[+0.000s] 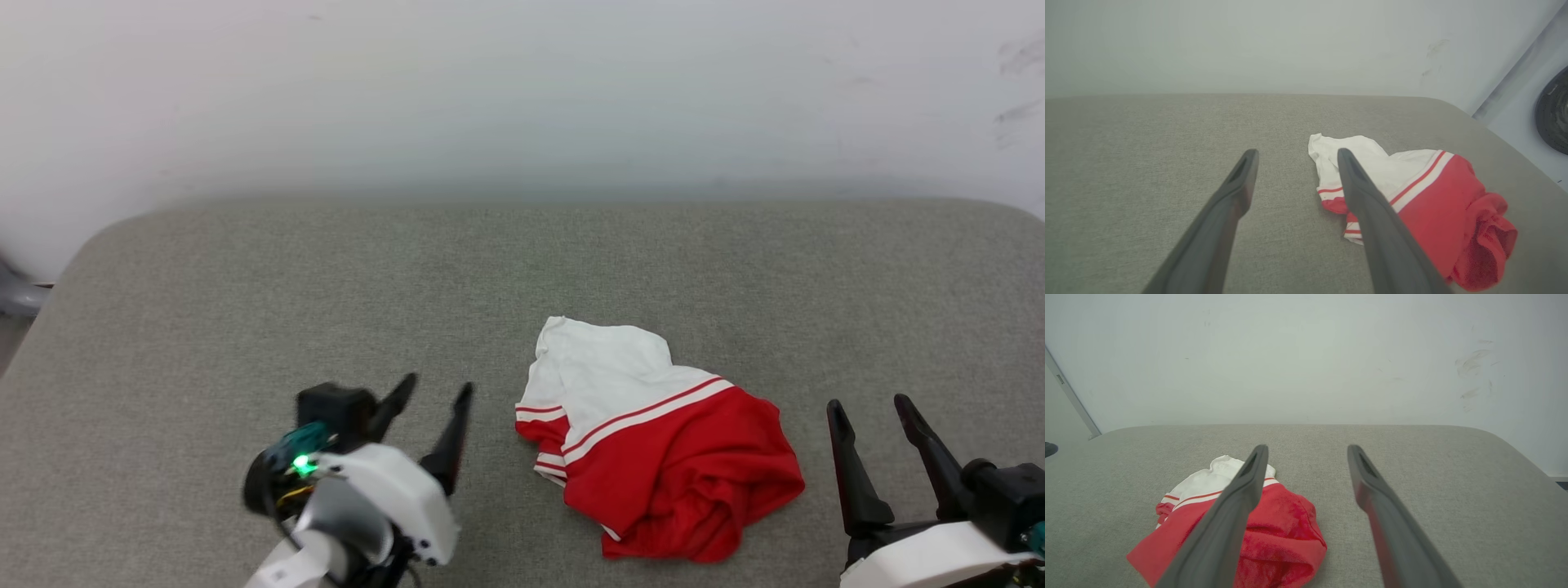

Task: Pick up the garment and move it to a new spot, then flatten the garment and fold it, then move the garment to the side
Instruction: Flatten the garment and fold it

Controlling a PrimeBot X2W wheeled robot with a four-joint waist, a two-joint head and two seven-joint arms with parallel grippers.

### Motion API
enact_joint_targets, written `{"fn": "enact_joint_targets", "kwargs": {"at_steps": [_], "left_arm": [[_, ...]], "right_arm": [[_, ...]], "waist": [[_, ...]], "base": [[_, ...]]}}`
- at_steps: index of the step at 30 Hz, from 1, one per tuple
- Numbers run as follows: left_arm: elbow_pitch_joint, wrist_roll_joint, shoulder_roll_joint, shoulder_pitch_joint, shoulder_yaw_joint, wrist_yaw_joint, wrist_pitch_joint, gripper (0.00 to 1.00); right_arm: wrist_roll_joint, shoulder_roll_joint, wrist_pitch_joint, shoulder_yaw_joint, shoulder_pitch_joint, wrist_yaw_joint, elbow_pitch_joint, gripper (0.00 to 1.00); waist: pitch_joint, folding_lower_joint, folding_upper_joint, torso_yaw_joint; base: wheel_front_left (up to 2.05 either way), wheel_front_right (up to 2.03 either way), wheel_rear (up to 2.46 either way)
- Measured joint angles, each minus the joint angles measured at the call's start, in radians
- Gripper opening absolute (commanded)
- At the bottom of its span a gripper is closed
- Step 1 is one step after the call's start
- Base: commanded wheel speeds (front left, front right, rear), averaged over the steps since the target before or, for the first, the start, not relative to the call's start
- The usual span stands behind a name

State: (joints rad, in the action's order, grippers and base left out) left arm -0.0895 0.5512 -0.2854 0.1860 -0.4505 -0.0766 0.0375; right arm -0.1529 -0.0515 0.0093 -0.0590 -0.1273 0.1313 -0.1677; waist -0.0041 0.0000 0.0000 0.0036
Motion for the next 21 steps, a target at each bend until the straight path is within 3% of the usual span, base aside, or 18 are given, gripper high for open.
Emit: {"fn": "enact_joint_targets", "kwargs": {"at_steps": [10,21], "left_arm": [[-0.081,0.052,0.083,0.168,-0.192,0.133,0.305,1.0],[-0.207,0.023,0.073,0.283,-0.325,0.188,0.456,1.0]], "right_arm": [[-0.015,0.0,-0.012,0.018,0.03,0.0,0.015,1.0],[-0.036,0.0,-0.047,0.029,0.068,0.0,0.057,1.0]], "waist": [[0.062,0.0,0.0,-0.045],[0.119,0.0,0.0,-0.104]], "base": [[0.0,0.0,0.0],[0.0,0.0,0.0]]}}
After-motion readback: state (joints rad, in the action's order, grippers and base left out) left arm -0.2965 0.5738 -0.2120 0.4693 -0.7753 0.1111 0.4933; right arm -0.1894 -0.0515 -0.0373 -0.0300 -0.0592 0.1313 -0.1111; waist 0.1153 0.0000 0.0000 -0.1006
